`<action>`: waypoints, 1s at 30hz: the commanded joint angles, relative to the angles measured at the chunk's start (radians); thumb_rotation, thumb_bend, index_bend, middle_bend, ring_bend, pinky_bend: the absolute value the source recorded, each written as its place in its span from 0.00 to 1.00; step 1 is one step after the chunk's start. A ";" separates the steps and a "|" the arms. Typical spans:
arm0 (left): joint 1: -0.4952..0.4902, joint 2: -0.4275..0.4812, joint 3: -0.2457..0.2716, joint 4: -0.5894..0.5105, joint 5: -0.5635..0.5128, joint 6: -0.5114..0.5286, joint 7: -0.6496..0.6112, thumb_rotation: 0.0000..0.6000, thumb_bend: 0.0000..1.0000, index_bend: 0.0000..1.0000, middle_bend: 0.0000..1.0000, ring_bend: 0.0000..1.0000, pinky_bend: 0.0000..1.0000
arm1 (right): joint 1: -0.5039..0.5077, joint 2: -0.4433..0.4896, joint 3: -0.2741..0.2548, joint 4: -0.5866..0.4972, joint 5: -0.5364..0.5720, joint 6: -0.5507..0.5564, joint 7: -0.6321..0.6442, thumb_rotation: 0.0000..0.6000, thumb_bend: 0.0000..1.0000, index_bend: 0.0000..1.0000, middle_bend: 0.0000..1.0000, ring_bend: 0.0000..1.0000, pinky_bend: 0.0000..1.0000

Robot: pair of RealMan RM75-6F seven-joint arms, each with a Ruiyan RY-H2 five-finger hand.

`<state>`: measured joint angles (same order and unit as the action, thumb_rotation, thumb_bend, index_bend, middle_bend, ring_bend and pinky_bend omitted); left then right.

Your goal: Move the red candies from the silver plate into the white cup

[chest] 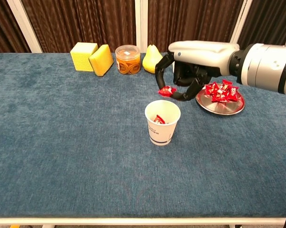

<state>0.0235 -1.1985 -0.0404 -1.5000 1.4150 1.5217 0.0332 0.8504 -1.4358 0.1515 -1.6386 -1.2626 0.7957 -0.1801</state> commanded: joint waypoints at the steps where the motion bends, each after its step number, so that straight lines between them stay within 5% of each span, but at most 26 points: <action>1: 0.002 -0.001 0.001 0.001 -0.003 0.000 -0.002 1.00 0.00 0.22 0.17 0.14 0.16 | 0.004 -0.005 -0.011 0.002 0.000 -0.007 -0.010 1.00 0.36 0.57 0.98 1.00 1.00; 19: 0.008 -0.010 0.000 0.017 -0.006 0.000 -0.015 1.00 0.00 0.22 0.17 0.14 0.16 | 0.017 -0.039 -0.031 0.029 0.007 -0.015 -0.025 1.00 0.25 0.41 0.98 1.00 1.00; 30: -0.004 -0.015 -0.003 0.020 0.004 -0.009 -0.016 1.00 0.00 0.22 0.17 0.14 0.16 | -0.040 0.073 0.015 0.101 0.123 0.074 -0.055 1.00 0.27 0.40 0.98 1.00 1.00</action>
<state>0.0204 -1.2126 -0.0433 -1.4793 1.4184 1.5132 0.0170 0.8225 -1.3776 0.1644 -1.5832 -1.1866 0.8697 -0.2064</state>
